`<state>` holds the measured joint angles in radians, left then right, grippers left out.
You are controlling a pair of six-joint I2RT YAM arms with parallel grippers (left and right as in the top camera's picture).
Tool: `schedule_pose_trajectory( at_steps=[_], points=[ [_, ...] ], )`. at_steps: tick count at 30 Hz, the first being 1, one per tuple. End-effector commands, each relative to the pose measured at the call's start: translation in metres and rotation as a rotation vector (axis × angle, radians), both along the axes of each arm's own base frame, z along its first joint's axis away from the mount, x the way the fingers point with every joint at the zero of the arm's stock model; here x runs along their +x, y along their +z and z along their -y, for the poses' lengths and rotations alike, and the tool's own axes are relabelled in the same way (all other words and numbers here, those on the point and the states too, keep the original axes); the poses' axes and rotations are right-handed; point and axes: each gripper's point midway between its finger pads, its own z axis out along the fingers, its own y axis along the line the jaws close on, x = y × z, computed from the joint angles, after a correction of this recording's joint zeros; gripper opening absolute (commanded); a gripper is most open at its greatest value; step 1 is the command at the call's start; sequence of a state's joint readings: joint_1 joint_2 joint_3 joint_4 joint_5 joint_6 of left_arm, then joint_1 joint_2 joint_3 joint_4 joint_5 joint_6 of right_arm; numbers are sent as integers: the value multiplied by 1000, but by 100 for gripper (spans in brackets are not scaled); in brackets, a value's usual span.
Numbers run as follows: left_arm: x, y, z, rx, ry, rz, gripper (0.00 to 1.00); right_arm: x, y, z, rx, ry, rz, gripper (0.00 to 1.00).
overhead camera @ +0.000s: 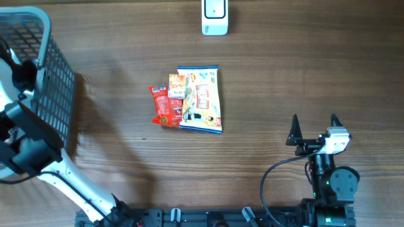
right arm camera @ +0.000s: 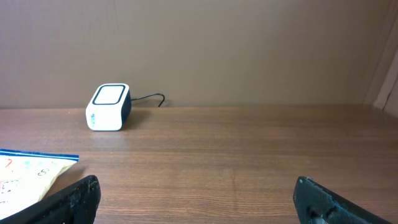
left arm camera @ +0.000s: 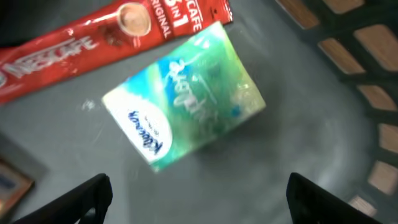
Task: Scan the item barcode
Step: 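Reach the left gripper back into the basket toward the tissue pack, then grasp the green Kleenex tissue pack with the left gripper and lift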
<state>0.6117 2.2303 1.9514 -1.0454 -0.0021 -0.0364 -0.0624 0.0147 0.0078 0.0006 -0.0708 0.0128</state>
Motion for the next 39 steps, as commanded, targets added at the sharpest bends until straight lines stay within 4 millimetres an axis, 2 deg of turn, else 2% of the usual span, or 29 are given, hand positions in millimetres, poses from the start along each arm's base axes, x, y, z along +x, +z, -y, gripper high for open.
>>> schedule_pose_trajectory(
  at_steps=[1,8,12,17,19,23,27,29,33,35,39],
  points=[
    [1,-19,-7,25,-77,-32,86,0,0,0,-11,4,5,100],
    [8,-30,-11,43,-139,-31,85,0,0,0,-10,4,5,100],
    [13,-35,-5,8,-167,-11,68,0,0,0,-11,4,5,100],
    [14,-50,3,-48,-176,-10,59,0,0,0,-11,4,5,100],
    [13,-53,4,-52,-176,-16,46,0,0,0,-11,4,5,100],
    [10,-53,6,-61,-175,-26,4,0,0,0,-11,4,5,100],
    [4,-52,10,-76,-174,-50,4,0,0,0,-11,4,5,100],
    [2,-46,11,-77,-173,-50,4,0,0,0,-11,4,5,100],
    [0,-15,12,-53,-167,-20,4,0,0,0,-11,4,5,100],
    [0,8,12,-28,-165,11,4,0,0,0,-11,4,5,100],
    [0,72,12,39,-89,130,4,0,0,0,-11,4,5,100]
  ],
)
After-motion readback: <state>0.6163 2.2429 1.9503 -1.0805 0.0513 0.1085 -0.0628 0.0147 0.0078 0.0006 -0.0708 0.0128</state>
